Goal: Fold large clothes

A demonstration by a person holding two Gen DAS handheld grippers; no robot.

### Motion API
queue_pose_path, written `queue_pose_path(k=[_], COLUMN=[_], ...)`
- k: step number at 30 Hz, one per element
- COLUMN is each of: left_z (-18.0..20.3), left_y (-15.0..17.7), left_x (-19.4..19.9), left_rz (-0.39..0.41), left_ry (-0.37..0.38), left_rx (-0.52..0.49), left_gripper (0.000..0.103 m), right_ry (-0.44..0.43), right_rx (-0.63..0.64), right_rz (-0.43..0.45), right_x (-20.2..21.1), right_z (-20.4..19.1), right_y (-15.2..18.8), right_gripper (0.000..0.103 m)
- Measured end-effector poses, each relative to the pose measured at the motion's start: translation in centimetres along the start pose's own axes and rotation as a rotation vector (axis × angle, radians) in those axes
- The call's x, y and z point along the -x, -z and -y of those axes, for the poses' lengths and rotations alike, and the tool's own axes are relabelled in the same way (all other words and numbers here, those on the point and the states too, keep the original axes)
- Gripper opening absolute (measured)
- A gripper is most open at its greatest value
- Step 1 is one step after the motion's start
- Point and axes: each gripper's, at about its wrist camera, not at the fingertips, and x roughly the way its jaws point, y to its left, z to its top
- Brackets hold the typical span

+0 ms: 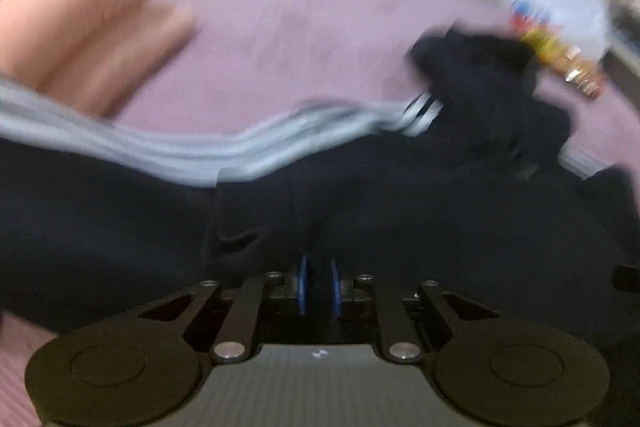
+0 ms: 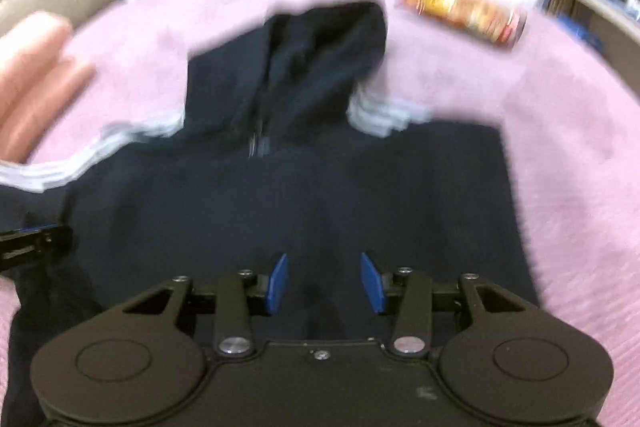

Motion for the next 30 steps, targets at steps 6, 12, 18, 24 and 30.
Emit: queue_pose_path(k=[6, 12, 18, 24, 30], left_z=[-1.4, -6.6, -16.6, -26.7, -35.2], left_y=[0.4, 1.4, 1.9, -0.7, -2.9], left_x=[1.2, 10.4, 18.4, 22.5, 22.6], left_rz=[0.022, 0.208, 0.337, 0.475, 0.551], left_ry=[0.051, -0.046, -0.32, -0.499, -0.382], left_rx=[0.044, 0.13, 0.306, 0.514, 0.815], left_gripper=[0.011, 0.019, 0.036, 0.067, 0.068], right_ry=[0.026, 0.029, 0.003, 0.055, 0.057], right_rx=[-0.066, 0.052, 0.181, 0.227, 0.186], right_rz=[-0.083, 0.05, -0.008, -0.073, -0.095], right_x=[-1.3, 3.6, 4.5, 2.7, 2.0], right_z=[0.0, -1.7, -4.9, -6.8, -6.8], right_y=[-1.5, 1.4, 5.1, 6.8, 6.1], right_gripper=[0.054, 0.053, 0.059, 0.068, 0.073])
